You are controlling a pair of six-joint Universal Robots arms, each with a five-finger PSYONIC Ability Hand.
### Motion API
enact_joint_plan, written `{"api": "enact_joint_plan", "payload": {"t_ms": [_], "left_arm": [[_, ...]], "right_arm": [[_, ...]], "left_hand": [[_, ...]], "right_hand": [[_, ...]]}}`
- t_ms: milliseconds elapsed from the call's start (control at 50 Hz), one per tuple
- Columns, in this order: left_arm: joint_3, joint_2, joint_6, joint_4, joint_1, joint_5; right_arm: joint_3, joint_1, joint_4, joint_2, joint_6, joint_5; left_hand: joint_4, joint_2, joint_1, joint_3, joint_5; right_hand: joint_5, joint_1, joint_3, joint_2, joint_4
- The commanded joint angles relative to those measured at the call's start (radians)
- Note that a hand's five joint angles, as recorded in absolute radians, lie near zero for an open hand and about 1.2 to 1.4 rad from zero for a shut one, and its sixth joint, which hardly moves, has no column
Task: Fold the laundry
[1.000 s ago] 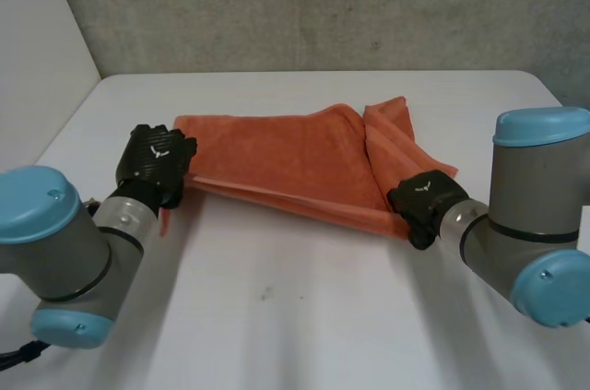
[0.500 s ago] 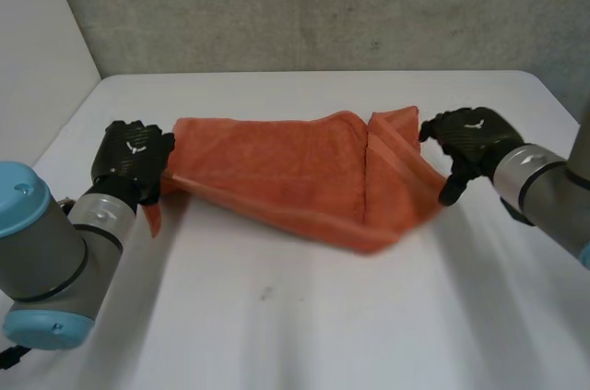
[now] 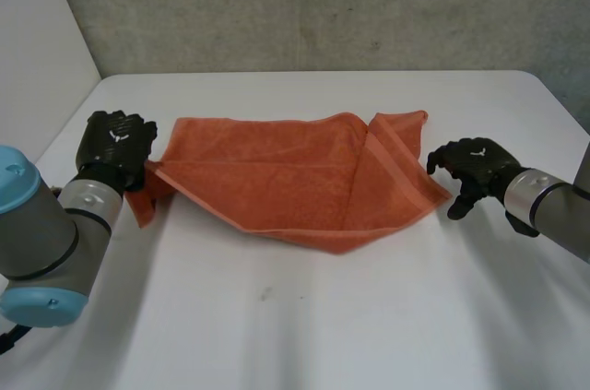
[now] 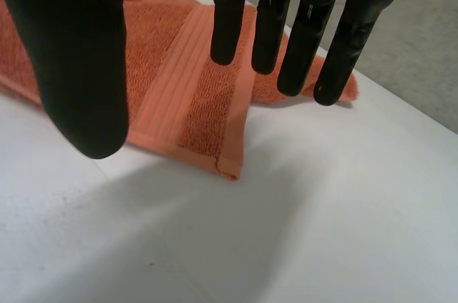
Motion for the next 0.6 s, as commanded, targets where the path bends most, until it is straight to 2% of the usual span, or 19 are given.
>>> {"api": "enact_joint_plan", "payload": {"t_ms": [20,180,600], "left_arm": [[0.002,-0.01,-0.001,0.0,0.01,0.0],[-0.001,-0.013,-0.001,0.001,0.01,0.0],[-0.006,-0.019,-0.001,0.0,0.008,0.002]], "right_arm": [[-0.06,0.003,-0.019,0.09,-0.106,-0.043],[-0.126,0.003,-0.016,0.146,-0.122,-0.037],[-0.256,0.035,-0.016,0.251,-0.12,-0.03]], "left_hand": [[0.2,0.196,0.282,0.202,0.223],[0.2,0.196,0.282,0.202,0.223],[0.2,0.196,0.282,0.202,0.223]], "right_hand": [[0.225,0.282,0.207,0.21,0.204],[0.31,0.367,0.292,0.295,0.289],[0.354,0.411,0.336,0.34,0.333]]}}
